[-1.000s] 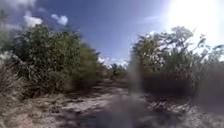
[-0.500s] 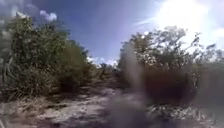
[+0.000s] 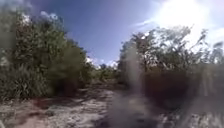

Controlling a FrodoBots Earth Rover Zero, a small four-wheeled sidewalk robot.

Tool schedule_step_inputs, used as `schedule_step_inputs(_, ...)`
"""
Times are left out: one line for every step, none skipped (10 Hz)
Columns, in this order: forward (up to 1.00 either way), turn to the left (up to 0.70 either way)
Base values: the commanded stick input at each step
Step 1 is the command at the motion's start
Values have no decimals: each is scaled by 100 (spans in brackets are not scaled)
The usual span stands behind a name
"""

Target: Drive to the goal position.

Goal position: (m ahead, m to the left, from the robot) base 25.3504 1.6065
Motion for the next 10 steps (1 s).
schedule_step_inputs(70, 0)
schedule_step_inputs(70, 0)
schedule_step_inputs(70, 0)
schedule_step_inputs(70, 0)
schedule_step_inputs(70, 0)
schedule_step_inputs(70, 0)
schedule_step_inputs(70, 0)
schedule_step_inputs(70, 0)
schedule_step_inputs(70, 0)
schedule_step_inputs(70, 0)
